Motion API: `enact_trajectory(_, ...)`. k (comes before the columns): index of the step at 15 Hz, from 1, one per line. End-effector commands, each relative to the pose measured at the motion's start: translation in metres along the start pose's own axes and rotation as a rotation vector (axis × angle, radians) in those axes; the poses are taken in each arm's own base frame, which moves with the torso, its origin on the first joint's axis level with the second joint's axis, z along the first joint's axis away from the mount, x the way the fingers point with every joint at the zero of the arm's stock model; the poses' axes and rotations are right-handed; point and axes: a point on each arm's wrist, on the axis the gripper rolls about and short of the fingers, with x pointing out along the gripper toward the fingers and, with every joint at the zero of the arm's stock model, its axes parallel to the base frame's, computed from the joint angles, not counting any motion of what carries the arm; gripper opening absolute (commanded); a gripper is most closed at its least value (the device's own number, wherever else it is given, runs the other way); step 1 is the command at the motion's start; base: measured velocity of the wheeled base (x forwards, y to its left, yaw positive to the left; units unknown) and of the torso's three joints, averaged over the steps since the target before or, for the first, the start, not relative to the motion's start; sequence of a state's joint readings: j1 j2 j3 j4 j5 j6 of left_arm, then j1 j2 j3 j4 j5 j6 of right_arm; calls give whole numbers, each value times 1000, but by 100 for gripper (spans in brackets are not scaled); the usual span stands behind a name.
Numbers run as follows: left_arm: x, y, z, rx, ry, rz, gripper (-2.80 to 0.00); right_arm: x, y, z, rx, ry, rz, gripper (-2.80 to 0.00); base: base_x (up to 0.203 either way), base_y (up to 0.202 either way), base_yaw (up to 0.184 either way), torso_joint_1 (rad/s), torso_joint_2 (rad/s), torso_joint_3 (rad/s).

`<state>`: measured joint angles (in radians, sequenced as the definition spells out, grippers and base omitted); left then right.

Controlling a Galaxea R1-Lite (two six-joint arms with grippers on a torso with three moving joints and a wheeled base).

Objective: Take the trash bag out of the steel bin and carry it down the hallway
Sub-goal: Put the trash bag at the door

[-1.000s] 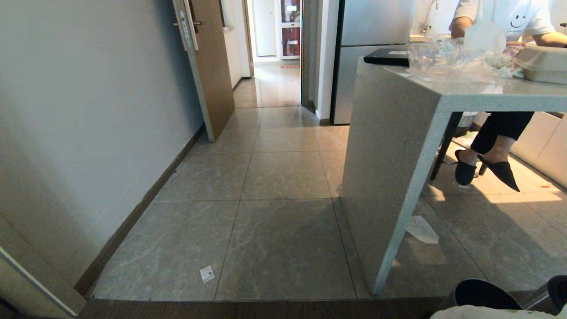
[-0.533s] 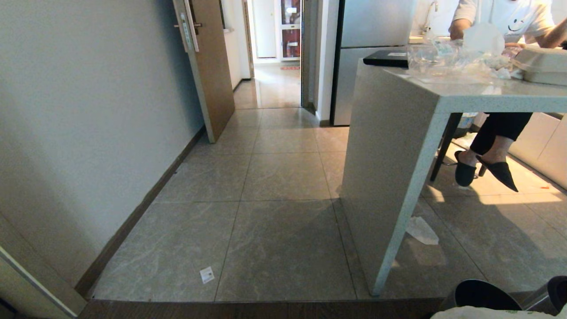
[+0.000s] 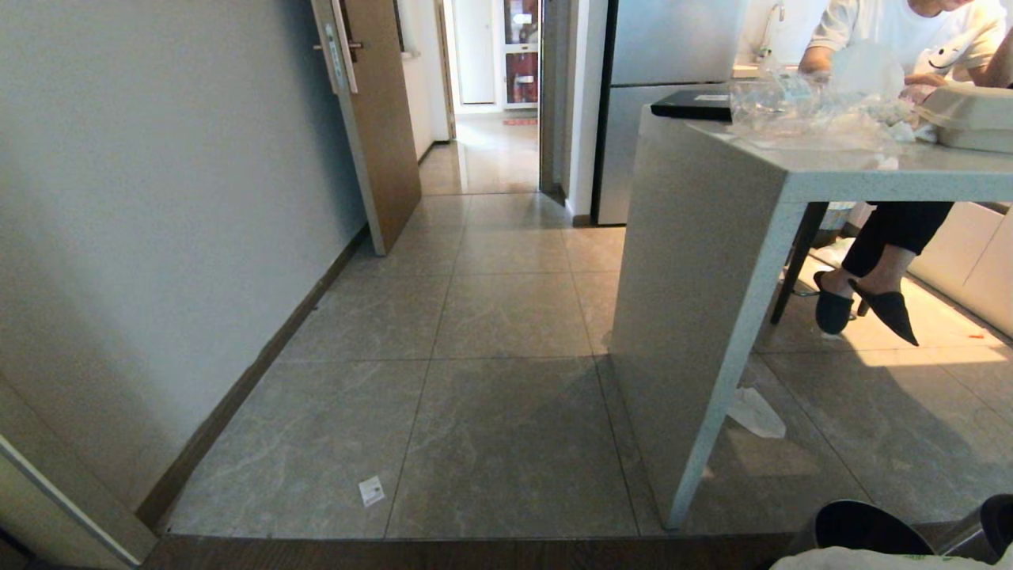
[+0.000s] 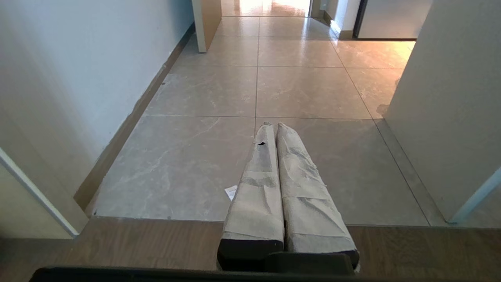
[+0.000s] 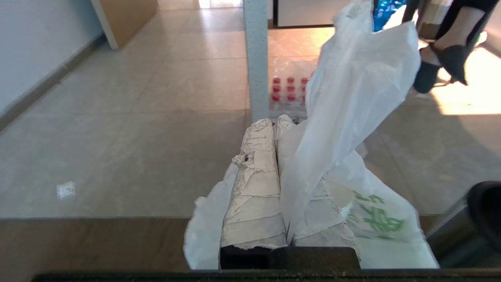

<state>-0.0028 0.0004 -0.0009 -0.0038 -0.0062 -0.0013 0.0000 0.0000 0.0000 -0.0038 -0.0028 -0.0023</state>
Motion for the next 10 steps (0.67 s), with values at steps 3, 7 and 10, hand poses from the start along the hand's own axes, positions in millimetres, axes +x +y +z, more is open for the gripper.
enact_trajectory(3,0,0,0,0,-1,0,-280,0,0,0,-1,1,0,-280,3,115,-4,5,3,5)
enact_trajectory(7,0,0,0,1,0,0,-280,0,0,0,-1,1,0,-280,0,192,1,2,3,5)
enact_trajectory(10,0,0,0,1,-1,0,-280,0,0,0,-1,1,0,-280,0,112,3,2,1,1)
